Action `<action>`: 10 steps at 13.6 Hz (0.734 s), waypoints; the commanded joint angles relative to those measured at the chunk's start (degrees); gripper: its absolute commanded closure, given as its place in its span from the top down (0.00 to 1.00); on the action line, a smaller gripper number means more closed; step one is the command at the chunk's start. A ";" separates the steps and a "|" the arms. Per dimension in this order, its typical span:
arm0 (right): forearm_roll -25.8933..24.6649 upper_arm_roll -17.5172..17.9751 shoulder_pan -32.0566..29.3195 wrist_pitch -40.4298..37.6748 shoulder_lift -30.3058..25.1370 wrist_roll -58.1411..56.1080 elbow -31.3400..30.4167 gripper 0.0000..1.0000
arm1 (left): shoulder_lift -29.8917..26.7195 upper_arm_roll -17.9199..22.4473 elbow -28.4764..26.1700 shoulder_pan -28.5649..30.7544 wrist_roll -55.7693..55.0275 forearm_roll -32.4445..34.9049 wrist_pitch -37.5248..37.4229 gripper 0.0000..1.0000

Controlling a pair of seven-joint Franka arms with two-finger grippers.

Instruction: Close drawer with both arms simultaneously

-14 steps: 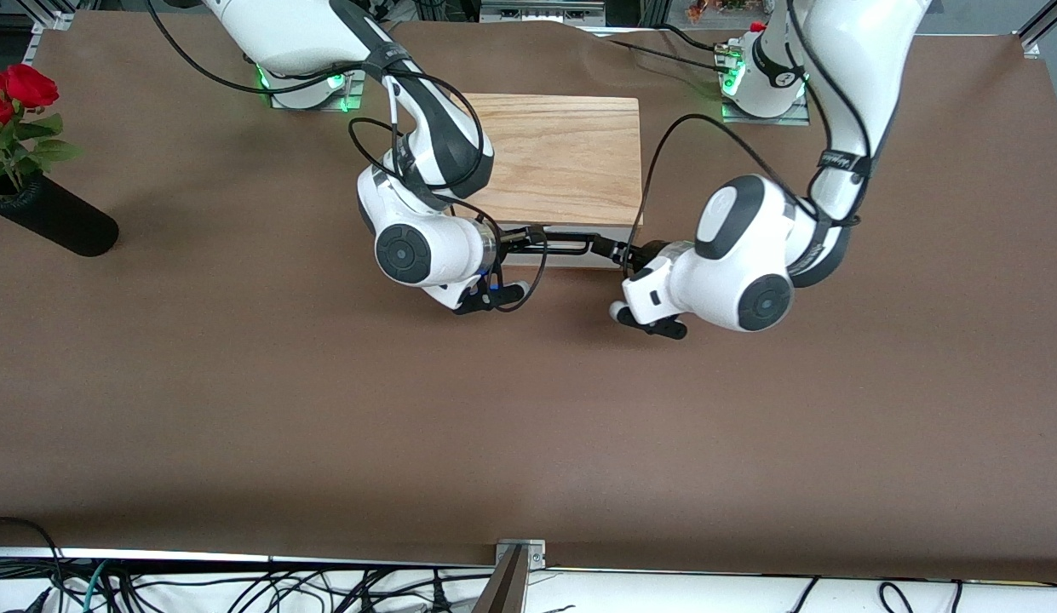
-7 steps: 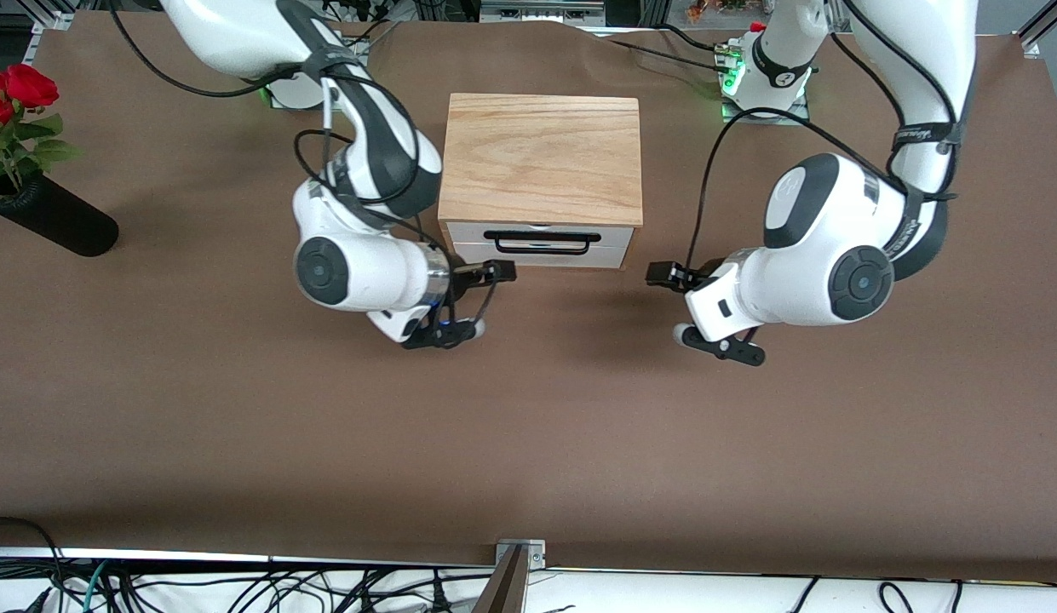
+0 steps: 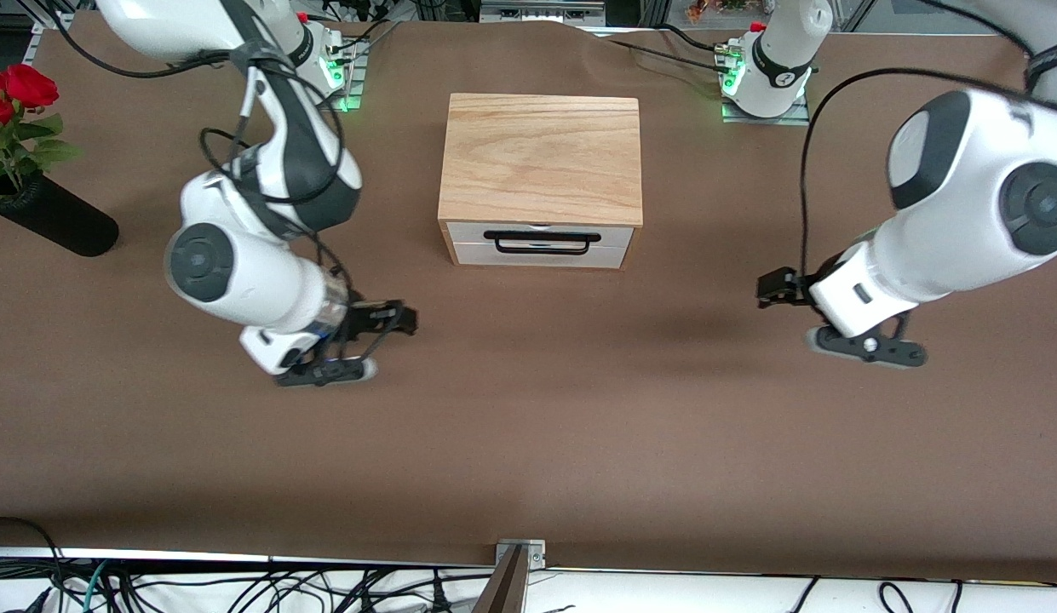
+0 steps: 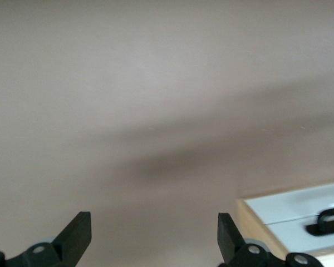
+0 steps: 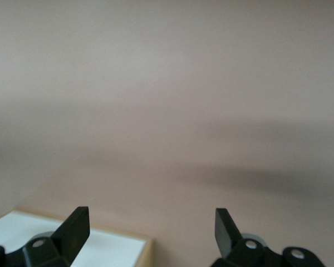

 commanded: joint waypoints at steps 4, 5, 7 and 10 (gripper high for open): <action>-0.93 -9.72 -0.70 -1.94 -4.78 0.52 -0.53 1.00 | -10.93 0.32 -4.40 1.77 0.95 9.08 -3.28 1.00; -1.11 -10.16 -2.19 -2.02 -6.26 0.53 -0.96 1.00 | -12.86 1.80 -6.06 1.42 1.04 8.04 -3.02 1.00; -1.54 -10.17 -5.97 -3.17 -10.65 0.18 -3.15 1.00 | -19.70 3.83 -16.05 0.37 1.05 5.92 4.14 1.00; -2.68 -10.08 -9.49 -2.47 -17.94 0.09 -9.12 1.00 | -22.81 4.28 -20.15 0.36 0.96 2.77 4.29 1.00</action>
